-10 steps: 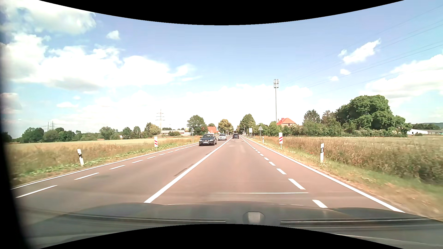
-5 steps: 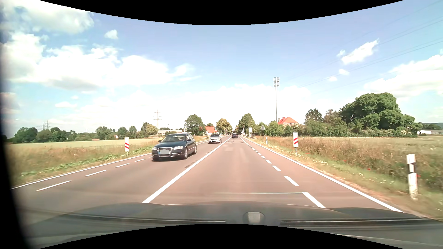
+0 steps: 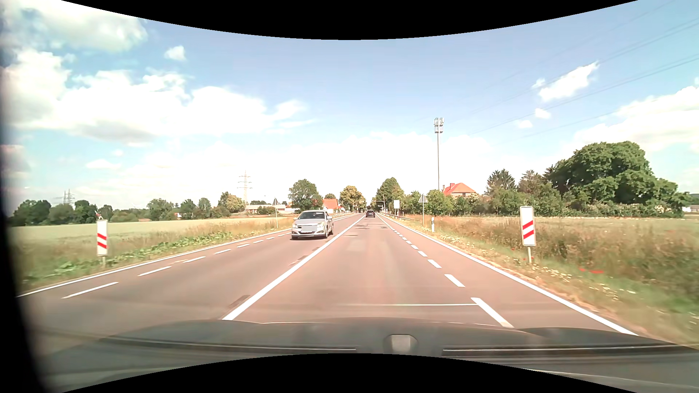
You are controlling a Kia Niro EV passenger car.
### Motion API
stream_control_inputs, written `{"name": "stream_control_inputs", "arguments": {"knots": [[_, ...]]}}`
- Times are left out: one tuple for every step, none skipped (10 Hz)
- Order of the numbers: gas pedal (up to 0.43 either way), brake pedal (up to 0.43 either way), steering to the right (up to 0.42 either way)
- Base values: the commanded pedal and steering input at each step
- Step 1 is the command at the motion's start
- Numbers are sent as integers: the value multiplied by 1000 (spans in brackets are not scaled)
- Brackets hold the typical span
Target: Follow the waypoints while adhering to traffic rules and regulations
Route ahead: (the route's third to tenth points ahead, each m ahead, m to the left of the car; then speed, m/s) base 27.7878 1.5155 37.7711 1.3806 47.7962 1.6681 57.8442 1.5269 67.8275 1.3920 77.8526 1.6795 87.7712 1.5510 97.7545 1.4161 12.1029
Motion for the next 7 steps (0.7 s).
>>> {"name": "stream_control_inputs", "arguments": {"knots": [[311, 6, 3], [311, 6, 3], [311, 6, 3], [299, 6, 3], [287, 6, 3], [287, 6, 3], [280, 6, 2]]}}
